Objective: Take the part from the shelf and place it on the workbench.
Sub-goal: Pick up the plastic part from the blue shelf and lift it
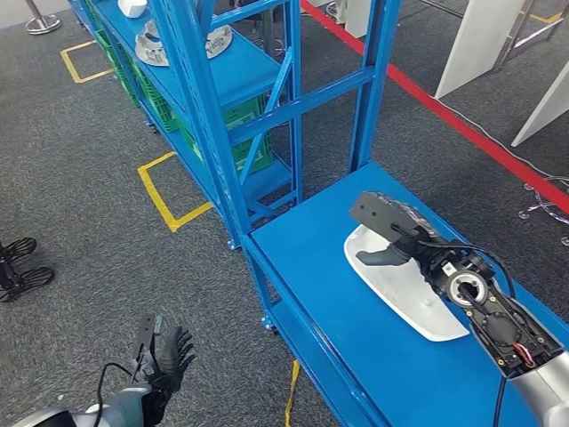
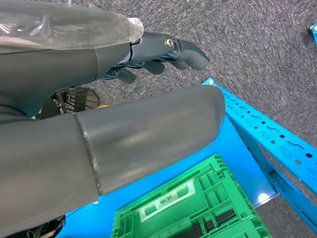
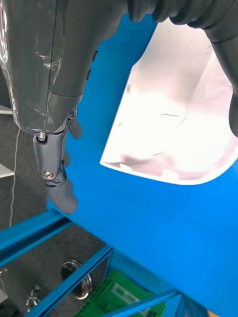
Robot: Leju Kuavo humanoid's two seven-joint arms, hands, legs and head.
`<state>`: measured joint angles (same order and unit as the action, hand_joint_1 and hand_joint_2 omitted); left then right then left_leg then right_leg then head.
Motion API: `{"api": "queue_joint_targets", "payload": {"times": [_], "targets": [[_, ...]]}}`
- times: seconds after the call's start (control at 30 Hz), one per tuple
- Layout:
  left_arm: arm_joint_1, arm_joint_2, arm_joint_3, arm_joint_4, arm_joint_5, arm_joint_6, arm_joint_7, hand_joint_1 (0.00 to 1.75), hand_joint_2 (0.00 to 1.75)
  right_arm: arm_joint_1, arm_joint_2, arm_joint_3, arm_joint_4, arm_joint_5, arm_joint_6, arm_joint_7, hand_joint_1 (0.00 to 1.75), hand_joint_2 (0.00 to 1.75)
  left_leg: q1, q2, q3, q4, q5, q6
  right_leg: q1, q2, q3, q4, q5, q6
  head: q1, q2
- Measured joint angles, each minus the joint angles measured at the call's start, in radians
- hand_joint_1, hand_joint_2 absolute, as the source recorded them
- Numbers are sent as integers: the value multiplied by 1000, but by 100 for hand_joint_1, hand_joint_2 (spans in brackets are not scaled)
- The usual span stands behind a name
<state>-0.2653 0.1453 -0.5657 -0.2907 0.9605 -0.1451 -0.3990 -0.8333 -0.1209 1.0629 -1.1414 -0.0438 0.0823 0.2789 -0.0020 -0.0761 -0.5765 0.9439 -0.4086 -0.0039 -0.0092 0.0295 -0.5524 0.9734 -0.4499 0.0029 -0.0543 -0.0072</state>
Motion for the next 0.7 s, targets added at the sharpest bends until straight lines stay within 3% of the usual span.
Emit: {"api": "queue_joint_targets", "payload": {"times": [0.7], "targets": [[4, 8, 0, 0, 17, 0, -6, 0, 0, -1, 0, 52, 13, -61, 33, 38, 0, 175, 0, 0, 0, 0, 0, 0, 0, 0, 0, 0, 0, 0, 0, 0]]}}
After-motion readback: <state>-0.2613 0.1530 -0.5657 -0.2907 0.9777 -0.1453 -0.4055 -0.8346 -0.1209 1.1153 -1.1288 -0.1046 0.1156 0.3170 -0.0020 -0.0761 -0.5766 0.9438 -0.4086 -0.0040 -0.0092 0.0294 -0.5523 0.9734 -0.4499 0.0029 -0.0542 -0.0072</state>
